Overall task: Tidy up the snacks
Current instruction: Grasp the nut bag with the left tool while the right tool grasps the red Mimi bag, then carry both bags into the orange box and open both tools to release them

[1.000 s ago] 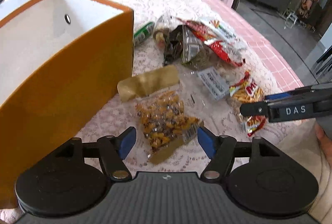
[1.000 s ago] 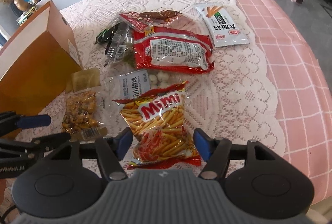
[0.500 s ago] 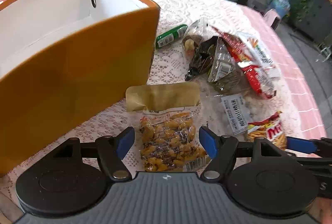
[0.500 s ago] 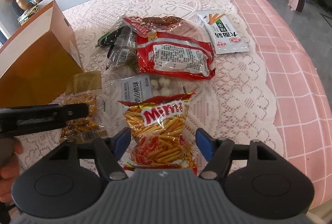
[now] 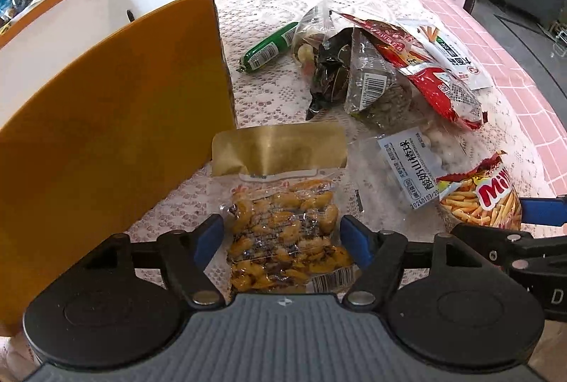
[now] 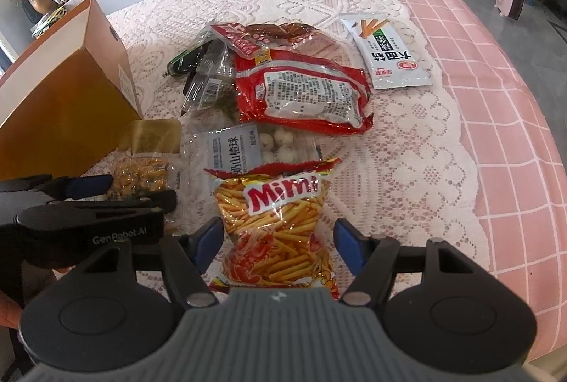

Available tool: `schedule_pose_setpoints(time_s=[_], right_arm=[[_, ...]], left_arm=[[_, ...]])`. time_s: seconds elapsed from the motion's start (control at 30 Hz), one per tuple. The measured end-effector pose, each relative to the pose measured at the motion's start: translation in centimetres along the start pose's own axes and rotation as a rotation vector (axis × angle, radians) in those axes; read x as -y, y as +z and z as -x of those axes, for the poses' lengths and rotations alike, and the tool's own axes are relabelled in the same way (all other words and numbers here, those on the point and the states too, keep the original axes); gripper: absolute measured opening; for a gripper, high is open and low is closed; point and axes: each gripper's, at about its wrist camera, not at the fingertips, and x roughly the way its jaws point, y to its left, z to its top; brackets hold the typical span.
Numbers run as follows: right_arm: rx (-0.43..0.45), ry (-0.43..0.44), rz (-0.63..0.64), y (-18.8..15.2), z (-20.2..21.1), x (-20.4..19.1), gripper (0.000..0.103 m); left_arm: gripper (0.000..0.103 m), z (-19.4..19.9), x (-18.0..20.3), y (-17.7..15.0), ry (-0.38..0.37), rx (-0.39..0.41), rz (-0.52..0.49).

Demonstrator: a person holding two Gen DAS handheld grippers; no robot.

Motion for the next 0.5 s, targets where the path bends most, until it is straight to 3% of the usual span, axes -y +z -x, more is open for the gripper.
schedule_pose_setpoints(time_s=[0.07, 0.27, 0.5], right_arm=[[-0.003, 0.001, -0.002, 0.0, -0.1, 0.0, 0.065], [-0.002, 0.002, 0.003, -0.1, -0.2, 0.0, 0.047], [0.010, 0.005, -0.014, -0.2, 0.1, 0.2, 0.044]], left_arm=[[0.080, 0.0, -0.2, 0.0, -0.009, 0.004, -0.005], [0.077, 0.7, -1.0, -0.2, -0.042, 0.013, 0.004], [0.077, 2.9, -1.5, -0.7, -0.086, 0.048, -0.007]])
